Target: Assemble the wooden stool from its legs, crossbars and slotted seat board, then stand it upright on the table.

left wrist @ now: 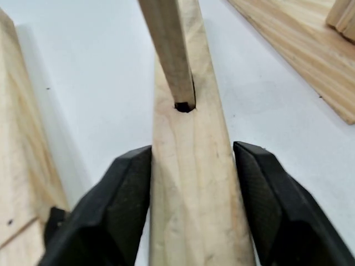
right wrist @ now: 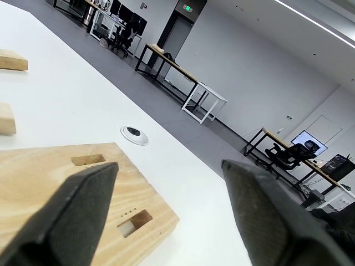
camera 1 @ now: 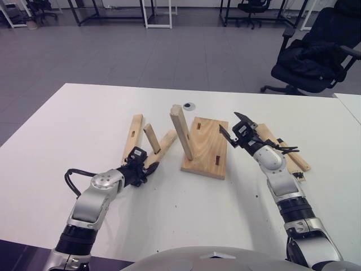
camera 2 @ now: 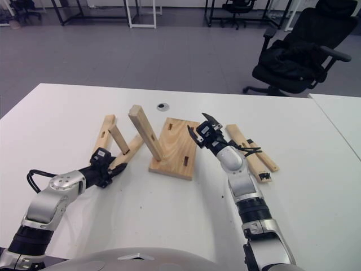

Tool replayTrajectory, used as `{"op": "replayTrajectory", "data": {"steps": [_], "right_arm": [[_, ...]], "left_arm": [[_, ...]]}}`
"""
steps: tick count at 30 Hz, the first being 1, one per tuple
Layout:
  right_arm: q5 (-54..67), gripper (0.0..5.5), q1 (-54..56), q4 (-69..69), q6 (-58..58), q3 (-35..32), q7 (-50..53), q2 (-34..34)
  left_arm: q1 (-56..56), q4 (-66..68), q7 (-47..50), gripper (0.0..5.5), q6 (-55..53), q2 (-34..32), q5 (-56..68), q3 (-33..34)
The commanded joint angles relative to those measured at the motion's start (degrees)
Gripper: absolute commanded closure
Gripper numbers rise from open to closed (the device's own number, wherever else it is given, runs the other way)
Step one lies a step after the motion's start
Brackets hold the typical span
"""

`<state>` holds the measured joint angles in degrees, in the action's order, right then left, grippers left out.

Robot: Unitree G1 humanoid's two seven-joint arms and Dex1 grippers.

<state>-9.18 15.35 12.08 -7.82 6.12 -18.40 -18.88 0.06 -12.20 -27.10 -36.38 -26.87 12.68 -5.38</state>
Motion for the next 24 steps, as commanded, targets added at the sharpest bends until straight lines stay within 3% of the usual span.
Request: {"op": "replayTrajectory", "data": {"steps": [1, 7, 10, 13, 19, 24], "right_arm": [[2.6, 2.06, 1.0, -0.6, 1.7, -1.1, -1.1, 0.4], [43.3, 2.06, 11.4, -14.5, 30.5, -16.3, -6.8, 5.5], [63.2, 2.06, 23.3, -15.2, 44.5, -21.2, 0.2, 9.3], [75.1, 2.06, 32.1, -12.6, 50.0, -23.2, 10.0, 15.4], [81.1, 2.06, 34.0, -11.5, 53.0, -24.1, 19.7, 18.7], [79.6, 2.06, 32.2, -11.4, 51.0, -25.8, 21.1, 16.3]], "left_arm": [[0.0, -0.9, 1.1, 3.41, -0.5, 1.7, 0.9, 1.7], [-16.3, -6.4, 2.4, 3.41, -0.9, 7.7, 15.0, 13.8], [-25.4, -5.2, -1.5, 3.41, 3.0, 6.4, 14.6, 11.1], [-31.7, -1.5, -4.6, 3.41, 7.7, 6.2, 12.4, 8.7], [-30.8, -0.6, -8.3, 3.41, 14.0, 6.0, 8.8, 3.2], [-30.6, 0.5, -5.5, 3.41, 15.9, 6.9, 8.1, 5.4]]}}
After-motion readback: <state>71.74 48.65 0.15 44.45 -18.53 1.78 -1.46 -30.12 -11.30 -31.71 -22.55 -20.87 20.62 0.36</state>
